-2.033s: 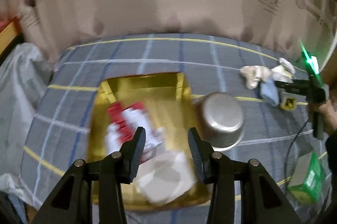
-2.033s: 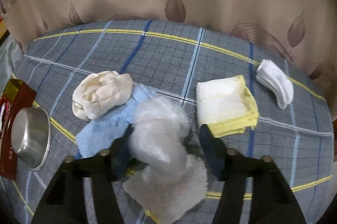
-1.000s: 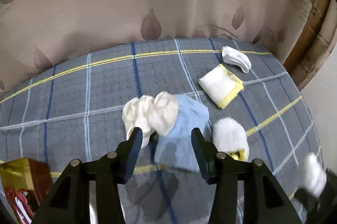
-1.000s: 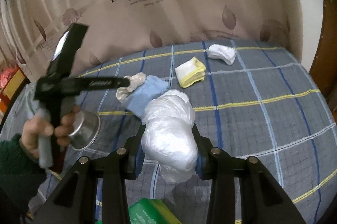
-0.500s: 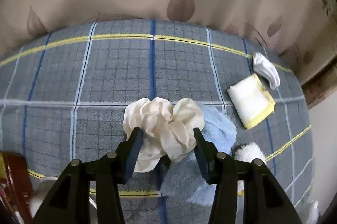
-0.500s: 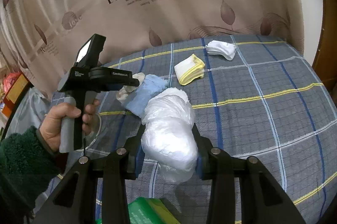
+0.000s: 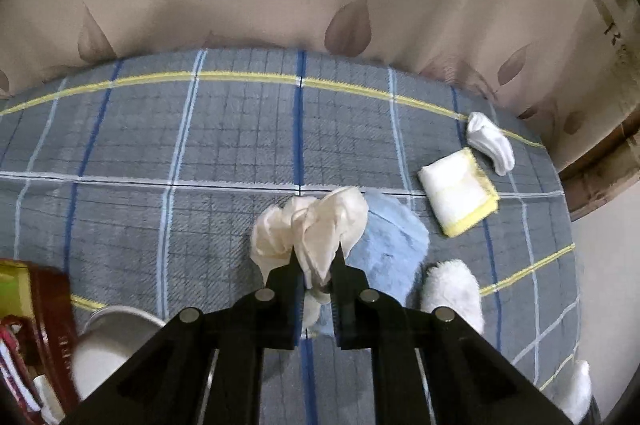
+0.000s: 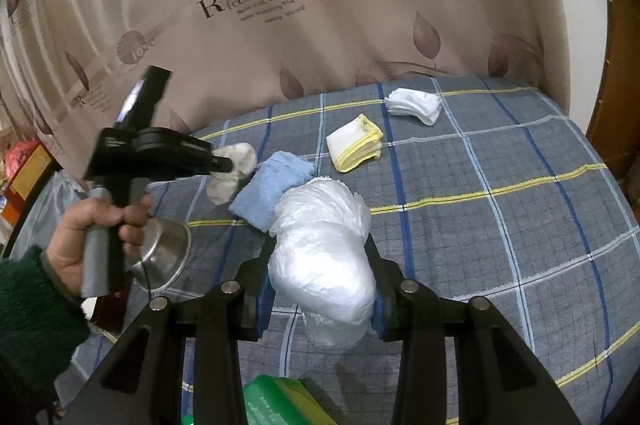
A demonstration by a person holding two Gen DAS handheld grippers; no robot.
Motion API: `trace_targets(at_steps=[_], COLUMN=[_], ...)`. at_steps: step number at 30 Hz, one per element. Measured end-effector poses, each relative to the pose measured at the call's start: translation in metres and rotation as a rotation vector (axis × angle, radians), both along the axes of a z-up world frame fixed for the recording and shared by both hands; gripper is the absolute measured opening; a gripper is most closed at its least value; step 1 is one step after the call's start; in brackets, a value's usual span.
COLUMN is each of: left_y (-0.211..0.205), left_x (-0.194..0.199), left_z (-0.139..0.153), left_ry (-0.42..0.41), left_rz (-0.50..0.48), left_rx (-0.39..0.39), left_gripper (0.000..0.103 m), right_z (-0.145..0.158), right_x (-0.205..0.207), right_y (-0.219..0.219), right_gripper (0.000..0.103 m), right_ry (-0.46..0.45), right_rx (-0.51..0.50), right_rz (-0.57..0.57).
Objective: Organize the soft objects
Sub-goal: 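Carry the cream cloth into the gold tray and open the left gripper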
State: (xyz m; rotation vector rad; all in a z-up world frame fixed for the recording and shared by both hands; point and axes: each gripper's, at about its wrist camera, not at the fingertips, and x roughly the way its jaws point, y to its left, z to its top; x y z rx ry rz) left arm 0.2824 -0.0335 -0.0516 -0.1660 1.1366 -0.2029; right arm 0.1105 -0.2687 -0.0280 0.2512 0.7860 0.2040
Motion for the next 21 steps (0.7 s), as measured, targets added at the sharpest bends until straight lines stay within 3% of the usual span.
trace_targets(at_steps=[14,21], left_y=[0.031,0.079], left_x=[-0.054,-0.079], left_z=[0.060,0.096], left_ry=[-0.047,-0.088], left_rz=[-0.016,0.018], left_rx=[0.046,0.093], left_gripper=[0.010,0.010], right_z=[-0.005,-0.007], right_x=[-0.001,-0.005], right_y=[0.007,0.018], right_gripper=[0.036,0.036], right_ry=[0.002,0.001], right_rx=[-0.033,-0.056], right_rz=[-0.005,0.016])
